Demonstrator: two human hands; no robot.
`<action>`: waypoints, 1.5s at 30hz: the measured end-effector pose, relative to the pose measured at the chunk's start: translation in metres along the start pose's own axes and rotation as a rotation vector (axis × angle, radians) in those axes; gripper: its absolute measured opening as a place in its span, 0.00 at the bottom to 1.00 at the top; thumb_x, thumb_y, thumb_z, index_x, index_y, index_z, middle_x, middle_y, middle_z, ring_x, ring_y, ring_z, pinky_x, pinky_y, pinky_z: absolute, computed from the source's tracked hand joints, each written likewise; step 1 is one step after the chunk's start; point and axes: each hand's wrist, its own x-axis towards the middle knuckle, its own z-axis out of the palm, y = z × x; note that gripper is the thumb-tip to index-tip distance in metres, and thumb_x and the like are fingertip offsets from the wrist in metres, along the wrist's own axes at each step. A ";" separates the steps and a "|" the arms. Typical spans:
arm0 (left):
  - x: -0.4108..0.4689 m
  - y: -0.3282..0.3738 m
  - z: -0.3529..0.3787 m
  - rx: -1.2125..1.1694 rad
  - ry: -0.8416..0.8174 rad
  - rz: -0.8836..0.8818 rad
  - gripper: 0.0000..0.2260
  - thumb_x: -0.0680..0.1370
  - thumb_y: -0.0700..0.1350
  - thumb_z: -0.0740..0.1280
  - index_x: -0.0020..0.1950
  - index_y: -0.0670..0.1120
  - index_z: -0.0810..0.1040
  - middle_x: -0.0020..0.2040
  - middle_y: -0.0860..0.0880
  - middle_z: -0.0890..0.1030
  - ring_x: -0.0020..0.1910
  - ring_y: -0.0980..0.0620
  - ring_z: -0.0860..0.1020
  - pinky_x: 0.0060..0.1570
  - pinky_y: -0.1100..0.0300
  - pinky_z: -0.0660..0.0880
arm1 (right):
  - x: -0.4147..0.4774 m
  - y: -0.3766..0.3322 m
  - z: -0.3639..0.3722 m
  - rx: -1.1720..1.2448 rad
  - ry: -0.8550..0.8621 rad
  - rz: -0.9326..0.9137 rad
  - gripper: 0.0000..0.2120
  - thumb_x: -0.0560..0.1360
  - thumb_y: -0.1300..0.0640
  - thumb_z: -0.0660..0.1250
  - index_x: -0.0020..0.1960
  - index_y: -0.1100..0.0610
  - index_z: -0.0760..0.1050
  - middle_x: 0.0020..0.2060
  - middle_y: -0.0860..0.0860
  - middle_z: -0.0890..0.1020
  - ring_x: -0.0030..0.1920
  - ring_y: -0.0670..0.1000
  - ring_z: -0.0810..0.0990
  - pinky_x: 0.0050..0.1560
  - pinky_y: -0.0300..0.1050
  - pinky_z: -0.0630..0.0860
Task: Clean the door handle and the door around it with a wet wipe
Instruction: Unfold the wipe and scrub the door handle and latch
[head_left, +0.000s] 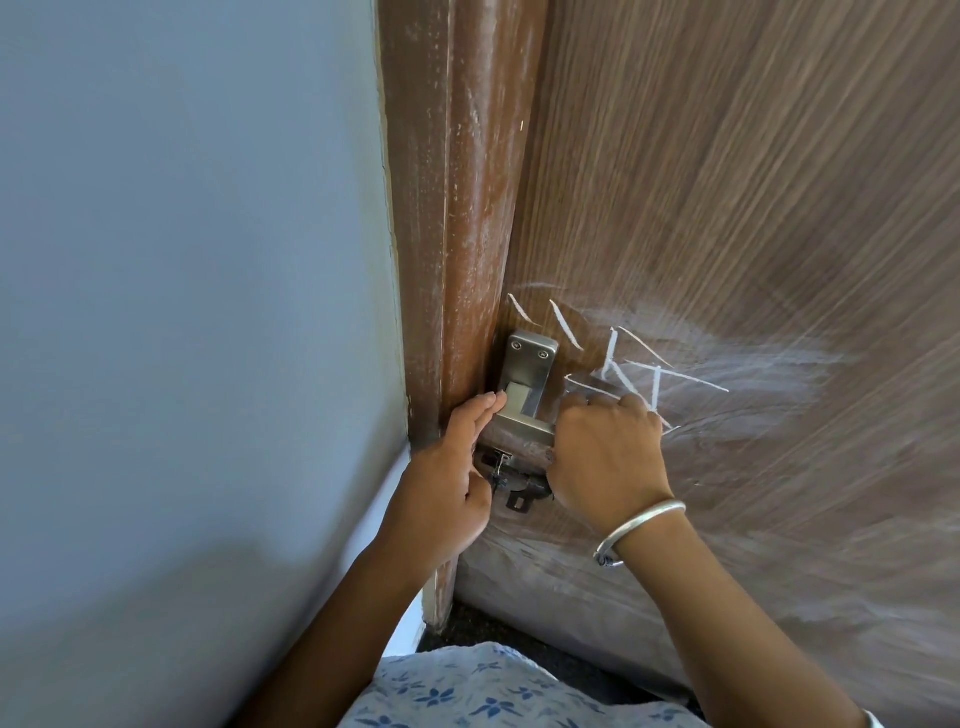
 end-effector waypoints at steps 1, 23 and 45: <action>0.000 0.001 0.000 -0.003 -0.002 -0.002 0.35 0.72 0.32 0.65 0.71 0.59 0.58 0.64 0.74 0.61 0.27 0.54 0.74 0.29 0.70 0.71 | 0.002 -0.001 0.000 0.027 -0.008 0.007 0.12 0.70 0.59 0.63 0.53 0.60 0.72 0.47 0.56 0.80 0.52 0.61 0.75 0.51 0.53 0.73; -0.001 0.003 -0.001 -0.021 0.006 -0.018 0.34 0.72 0.32 0.66 0.71 0.55 0.58 0.67 0.64 0.64 0.40 0.54 0.81 0.41 0.67 0.77 | 0.017 -0.014 0.006 0.438 0.097 -0.164 0.16 0.68 0.67 0.65 0.52 0.58 0.64 0.29 0.50 0.69 0.32 0.56 0.77 0.31 0.45 0.69; -0.002 0.002 -0.003 -0.028 0.001 0.022 0.39 0.72 0.32 0.64 0.67 0.69 0.53 0.67 0.74 0.61 0.27 0.52 0.73 0.30 0.62 0.75 | -0.018 0.015 0.006 0.070 0.085 0.018 0.18 0.74 0.43 0.61 0.51 0.56 0.76 0.42 0.55 0.81 0.49 0.59 0.75 0.49 0.52 0.73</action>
